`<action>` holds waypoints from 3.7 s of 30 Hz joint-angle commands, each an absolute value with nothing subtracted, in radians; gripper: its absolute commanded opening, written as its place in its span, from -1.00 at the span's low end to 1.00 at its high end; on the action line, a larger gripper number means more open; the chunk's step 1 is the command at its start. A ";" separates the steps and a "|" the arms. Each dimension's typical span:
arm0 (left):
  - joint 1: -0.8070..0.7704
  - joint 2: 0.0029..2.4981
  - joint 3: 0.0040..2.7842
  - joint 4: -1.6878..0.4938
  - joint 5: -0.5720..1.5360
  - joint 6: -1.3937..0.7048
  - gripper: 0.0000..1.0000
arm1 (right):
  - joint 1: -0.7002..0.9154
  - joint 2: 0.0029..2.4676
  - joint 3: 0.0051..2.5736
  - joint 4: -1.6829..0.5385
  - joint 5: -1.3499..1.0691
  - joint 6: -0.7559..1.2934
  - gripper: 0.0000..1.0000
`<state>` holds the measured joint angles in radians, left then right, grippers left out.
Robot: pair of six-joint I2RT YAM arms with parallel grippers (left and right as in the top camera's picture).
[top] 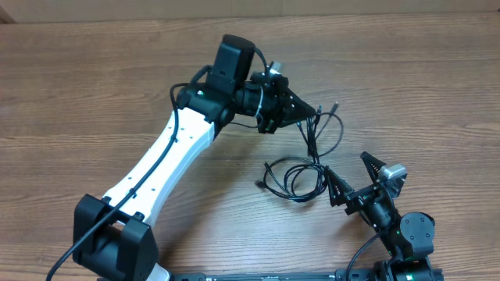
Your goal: Untangle cables
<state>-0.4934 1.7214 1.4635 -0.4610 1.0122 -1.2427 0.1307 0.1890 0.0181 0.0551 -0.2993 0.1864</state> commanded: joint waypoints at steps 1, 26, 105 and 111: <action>-0.520 1.706 1.484 -0.460 1.072 -1.191 -0.91 | 0.128 0.181 0.008 0.070 -0.289 0.209 1.00; -0.662 1.706 1.484 -0.460 1.134 -1.147 -0.92 | 0.128 0.181 0.008 0.100 -0.319 0.209 1.00; -0.672 1.706 1.484 -0.947 0.277 -0.401 0.63 | 0.128 0.181 0.008 0.091 -0.289 0.208 0.17; -0.672 1.706 1.484 -0.988 0.169 -0.428 0.99 | 0.128 0.181 0.008 0.091 -0.289 0.208 0.33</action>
<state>-0.6727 1.7214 1.4651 -0.9737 0.2760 -0.3946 0.1307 0.1890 0.0181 0.0856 -0.2989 0.2092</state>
